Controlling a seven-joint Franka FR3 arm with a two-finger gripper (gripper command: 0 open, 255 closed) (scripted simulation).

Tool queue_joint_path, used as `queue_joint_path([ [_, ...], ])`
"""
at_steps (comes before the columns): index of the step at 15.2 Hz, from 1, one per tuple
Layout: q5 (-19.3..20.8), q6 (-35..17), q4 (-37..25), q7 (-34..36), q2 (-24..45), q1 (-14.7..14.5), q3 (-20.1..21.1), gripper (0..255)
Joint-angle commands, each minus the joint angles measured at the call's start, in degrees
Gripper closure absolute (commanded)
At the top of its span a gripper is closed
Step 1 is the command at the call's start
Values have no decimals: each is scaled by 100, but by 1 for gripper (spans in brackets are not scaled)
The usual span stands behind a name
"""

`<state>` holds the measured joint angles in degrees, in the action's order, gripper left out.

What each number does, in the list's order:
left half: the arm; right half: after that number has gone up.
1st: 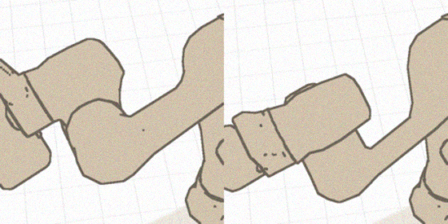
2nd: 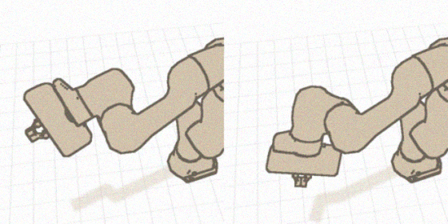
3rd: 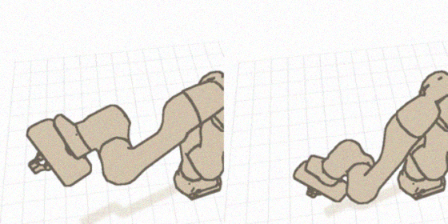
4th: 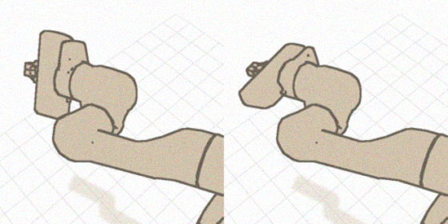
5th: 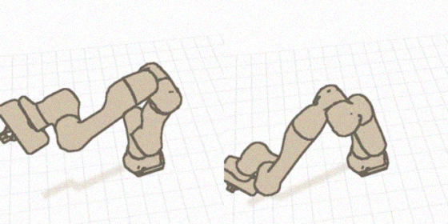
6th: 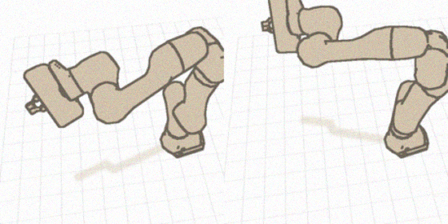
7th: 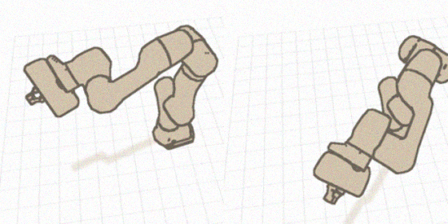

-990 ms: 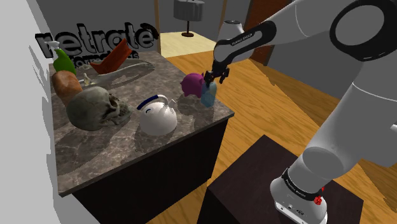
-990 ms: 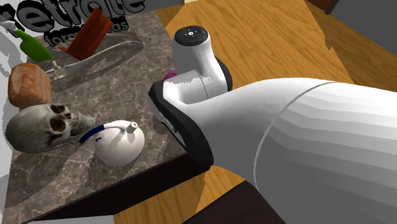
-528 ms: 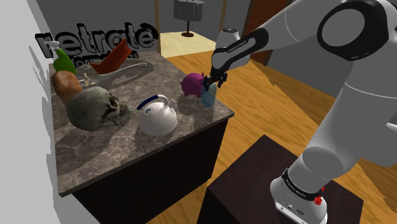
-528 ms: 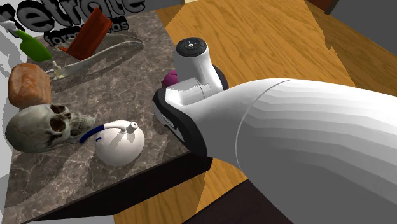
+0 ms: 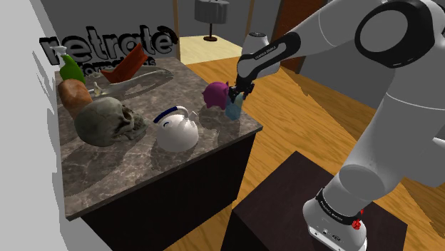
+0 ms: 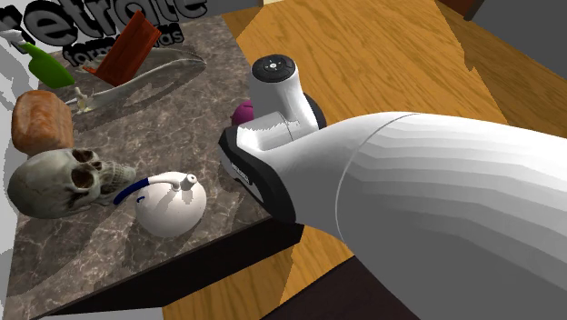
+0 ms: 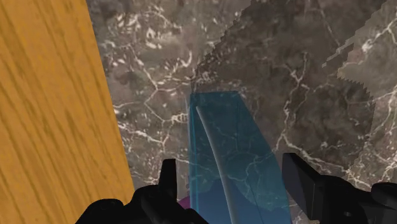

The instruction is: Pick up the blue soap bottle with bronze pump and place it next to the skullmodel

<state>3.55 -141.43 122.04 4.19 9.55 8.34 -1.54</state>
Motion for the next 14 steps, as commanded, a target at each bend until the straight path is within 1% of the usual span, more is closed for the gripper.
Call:
queue_joint_path([
  [1,0,0,0,0,2,0,0,255],
  [8,0,-2,2,0,2,0,1,255],
  [14,-18,425,-169,-26,-255,-1,6,255],
])
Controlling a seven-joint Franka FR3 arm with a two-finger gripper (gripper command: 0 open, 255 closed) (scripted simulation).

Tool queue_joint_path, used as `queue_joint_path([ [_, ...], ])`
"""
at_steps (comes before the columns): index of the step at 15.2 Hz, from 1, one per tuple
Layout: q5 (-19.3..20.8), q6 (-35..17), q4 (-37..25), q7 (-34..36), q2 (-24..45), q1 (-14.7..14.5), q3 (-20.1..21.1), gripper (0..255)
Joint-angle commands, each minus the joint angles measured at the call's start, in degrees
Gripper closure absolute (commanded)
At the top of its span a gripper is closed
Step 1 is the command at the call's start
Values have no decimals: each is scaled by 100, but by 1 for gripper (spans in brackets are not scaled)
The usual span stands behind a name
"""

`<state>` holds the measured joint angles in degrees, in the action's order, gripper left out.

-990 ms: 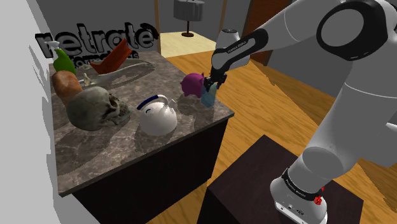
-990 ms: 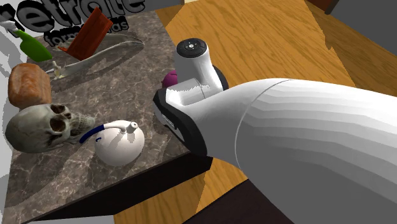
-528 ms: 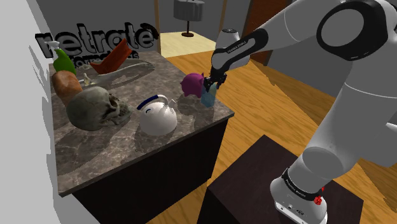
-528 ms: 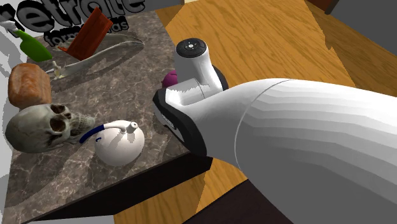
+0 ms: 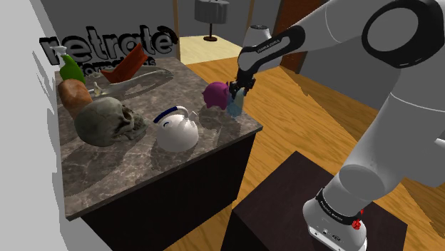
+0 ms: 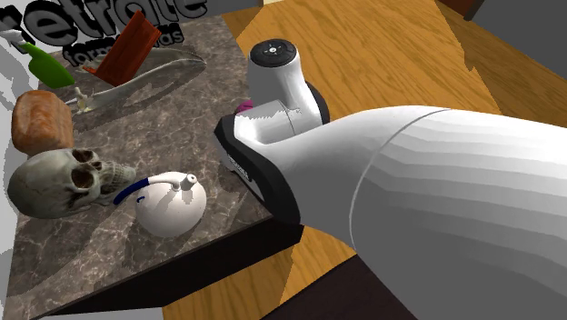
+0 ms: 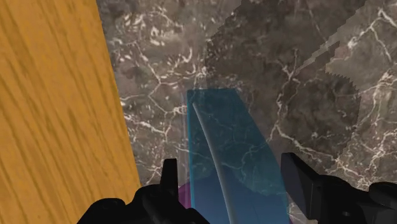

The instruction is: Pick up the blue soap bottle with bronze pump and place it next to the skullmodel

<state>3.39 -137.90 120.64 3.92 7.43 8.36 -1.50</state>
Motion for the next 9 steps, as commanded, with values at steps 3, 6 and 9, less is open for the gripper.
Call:
queue_joint_path([
  [3,-10,287,-130,-12,-156,-4,5,255],
  [6,-17,504,-243,-24,-260,-5,6,255],
  [9,-24,722,-368,-35,-354,-6,8,255],
])
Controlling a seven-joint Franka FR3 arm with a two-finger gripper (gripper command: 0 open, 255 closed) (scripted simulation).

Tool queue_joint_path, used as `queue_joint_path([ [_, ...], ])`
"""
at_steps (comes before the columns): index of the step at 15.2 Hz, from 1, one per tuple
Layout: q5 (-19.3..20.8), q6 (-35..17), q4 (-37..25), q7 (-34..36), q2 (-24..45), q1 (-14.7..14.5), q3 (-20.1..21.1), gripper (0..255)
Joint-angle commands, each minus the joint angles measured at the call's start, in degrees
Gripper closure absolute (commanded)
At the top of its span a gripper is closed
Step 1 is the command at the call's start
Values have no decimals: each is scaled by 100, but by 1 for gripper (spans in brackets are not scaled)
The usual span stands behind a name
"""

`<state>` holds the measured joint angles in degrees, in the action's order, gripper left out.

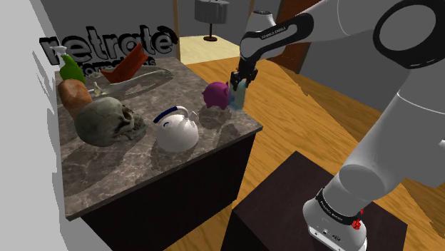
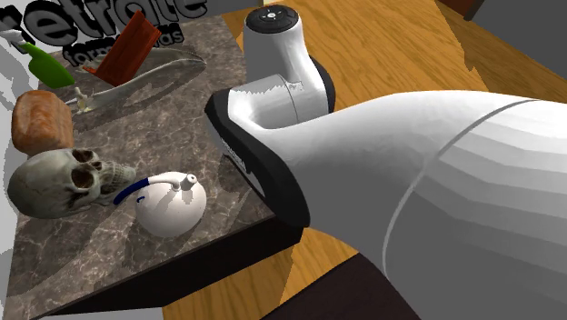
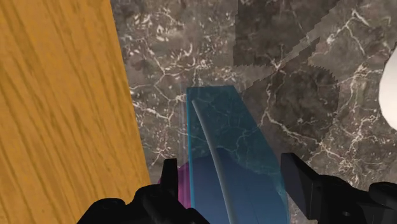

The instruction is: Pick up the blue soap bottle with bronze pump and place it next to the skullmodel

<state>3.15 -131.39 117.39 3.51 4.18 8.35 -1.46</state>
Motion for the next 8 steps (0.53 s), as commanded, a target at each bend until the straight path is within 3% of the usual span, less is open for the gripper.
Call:
queue_joint_path([
  [1,-3,144,-86,2,-59,-5,5,255],
  [8,-17,659,-428,-23,-231,-8,8,255],
])
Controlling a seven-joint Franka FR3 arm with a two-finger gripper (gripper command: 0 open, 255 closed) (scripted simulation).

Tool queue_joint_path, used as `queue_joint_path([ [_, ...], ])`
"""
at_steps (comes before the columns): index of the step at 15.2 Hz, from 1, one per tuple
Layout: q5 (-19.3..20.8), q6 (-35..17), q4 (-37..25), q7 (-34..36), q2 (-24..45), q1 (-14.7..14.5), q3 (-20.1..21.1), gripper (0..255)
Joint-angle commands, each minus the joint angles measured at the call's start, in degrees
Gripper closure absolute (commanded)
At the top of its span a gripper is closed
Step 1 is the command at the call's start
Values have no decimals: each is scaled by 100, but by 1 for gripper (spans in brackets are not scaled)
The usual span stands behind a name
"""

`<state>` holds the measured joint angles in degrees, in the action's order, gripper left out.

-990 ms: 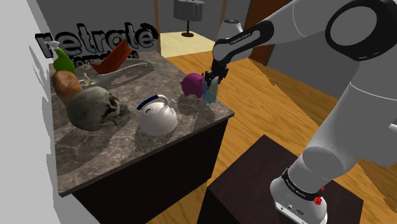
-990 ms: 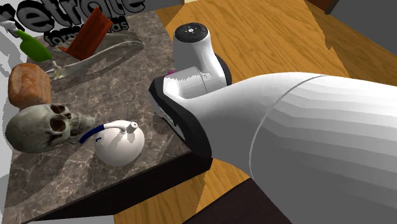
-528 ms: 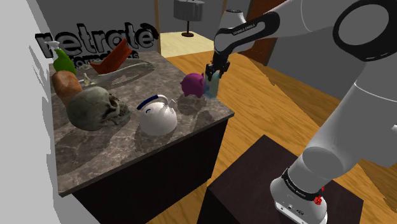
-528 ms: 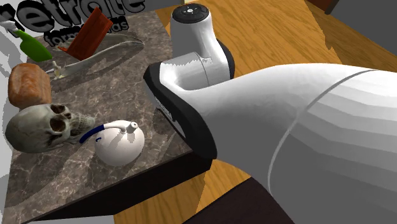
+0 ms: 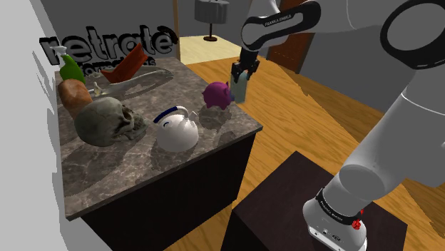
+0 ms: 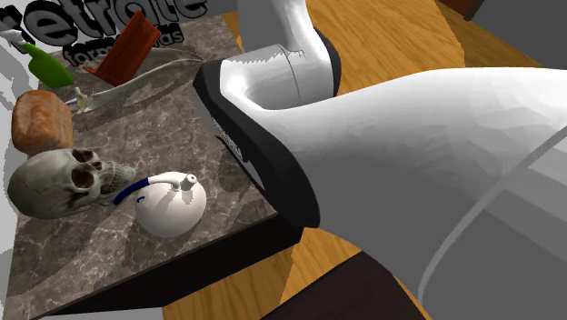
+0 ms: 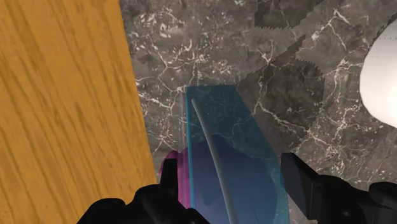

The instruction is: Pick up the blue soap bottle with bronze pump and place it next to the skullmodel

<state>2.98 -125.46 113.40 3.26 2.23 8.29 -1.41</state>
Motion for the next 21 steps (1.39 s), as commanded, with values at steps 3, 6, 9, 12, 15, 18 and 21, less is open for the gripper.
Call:
queue_joint_path([
  [3,-5,288,-195,-8,-94,-4,4,255],
  [6,-11,512,-373,-18,-140,-5,5,255],
  [9,-15,737,-563,-28,-175,-6,6,255],
  [12,-20,963,-765,-38,-200,-7,7,255],
  [15,-24,1192,-979,-48,-213,-8,8,255],
  [18,-28,1422,-1208,-58,-216,-9,9,255],
  [21,-32,1655,-1451,-68,-206,-10,10,255],
])
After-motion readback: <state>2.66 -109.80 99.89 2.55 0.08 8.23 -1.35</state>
